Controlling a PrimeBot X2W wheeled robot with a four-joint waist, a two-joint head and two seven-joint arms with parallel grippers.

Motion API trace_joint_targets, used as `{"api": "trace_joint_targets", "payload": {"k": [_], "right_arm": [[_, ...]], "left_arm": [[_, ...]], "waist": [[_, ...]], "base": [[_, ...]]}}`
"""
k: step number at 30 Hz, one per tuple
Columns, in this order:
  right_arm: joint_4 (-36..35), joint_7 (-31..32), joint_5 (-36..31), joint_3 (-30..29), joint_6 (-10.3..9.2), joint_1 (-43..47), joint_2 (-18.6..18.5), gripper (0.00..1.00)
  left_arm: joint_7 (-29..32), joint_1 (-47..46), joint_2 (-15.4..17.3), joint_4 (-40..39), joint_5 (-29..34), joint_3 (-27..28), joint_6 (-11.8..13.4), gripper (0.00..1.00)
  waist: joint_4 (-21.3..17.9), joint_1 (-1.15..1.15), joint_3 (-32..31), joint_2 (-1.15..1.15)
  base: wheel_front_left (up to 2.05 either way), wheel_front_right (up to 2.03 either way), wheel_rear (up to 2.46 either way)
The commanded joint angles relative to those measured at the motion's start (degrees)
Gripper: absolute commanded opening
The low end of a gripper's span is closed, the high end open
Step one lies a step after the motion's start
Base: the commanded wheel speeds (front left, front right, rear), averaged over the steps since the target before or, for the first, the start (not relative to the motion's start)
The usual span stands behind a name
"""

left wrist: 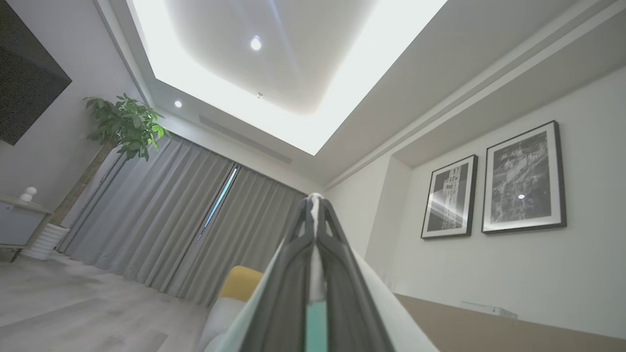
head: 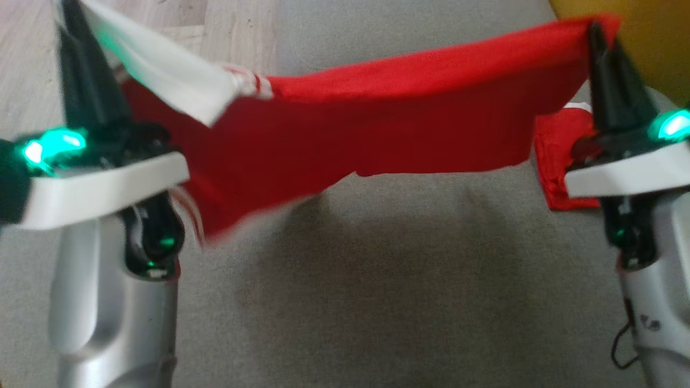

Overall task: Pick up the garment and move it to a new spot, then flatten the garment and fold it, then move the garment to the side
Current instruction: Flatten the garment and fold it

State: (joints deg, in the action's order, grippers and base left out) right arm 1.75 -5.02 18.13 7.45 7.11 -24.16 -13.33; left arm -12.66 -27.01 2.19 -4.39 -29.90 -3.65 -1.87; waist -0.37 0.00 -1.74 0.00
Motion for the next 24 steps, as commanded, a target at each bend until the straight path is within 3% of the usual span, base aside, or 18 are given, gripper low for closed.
{"api": "trace_joint_targets", "payload": {"k": [1, 8, 13, 19, 24], "right_arm": [[-3.75, 1.03, 0.08, 0.91, 0.37, -2.67, -0.68, 0.0], [-12.89, 6.32, 1.84, -1.23, 0.37, -1.46, -0.34, 0.0], [-14.93, 9.59, 0.97, -3.03, 0.37, -1.79, 0.42, 0.0], [-6.88, 14.91, 3.47, -3.11, 0.37, -11.11, 2.56, 0.0], [7.9, 11.97, 2.62, -0.25, 0.37, -28.13, 1.27, 0.0]], "left_arm": [[0.81, -3.25, 0.69, -4.03, -0.84, 2.03, 0.9, 0.0], [4.51, -3.72, 0.69, -14.43, -6.63, 2.41, 7.28, 0.0], [6.87, -5.88, 1.95, -14.68, -5.96, 2.63, 8.55, 0.0], [8.45, -16.04, 5.75, -2.4, -7.12, 5.73, 7.88, 0.0], [6.01, -30.82, 10.02, 14.32, -5.32, 5.95, 4.85, 0.0]], "waist": [[-0.16, 0.0, -0.15, 0.0], [-0.68, 0.0, 0.42, 0.0], [-0.84, 0.0, 2.85, 0.0], [-1.85, 0.0, 12.11, 0.0], [-2.02, 0.0, 19.79, 0.0]], "base": [[0.0, 0.0, 0.0], [0.0, 0.0, 0.0], [0.0, 0.0, 0.0], [0.0, 0.0, 0.0], [0.0, 0.0, 0.0]]}}
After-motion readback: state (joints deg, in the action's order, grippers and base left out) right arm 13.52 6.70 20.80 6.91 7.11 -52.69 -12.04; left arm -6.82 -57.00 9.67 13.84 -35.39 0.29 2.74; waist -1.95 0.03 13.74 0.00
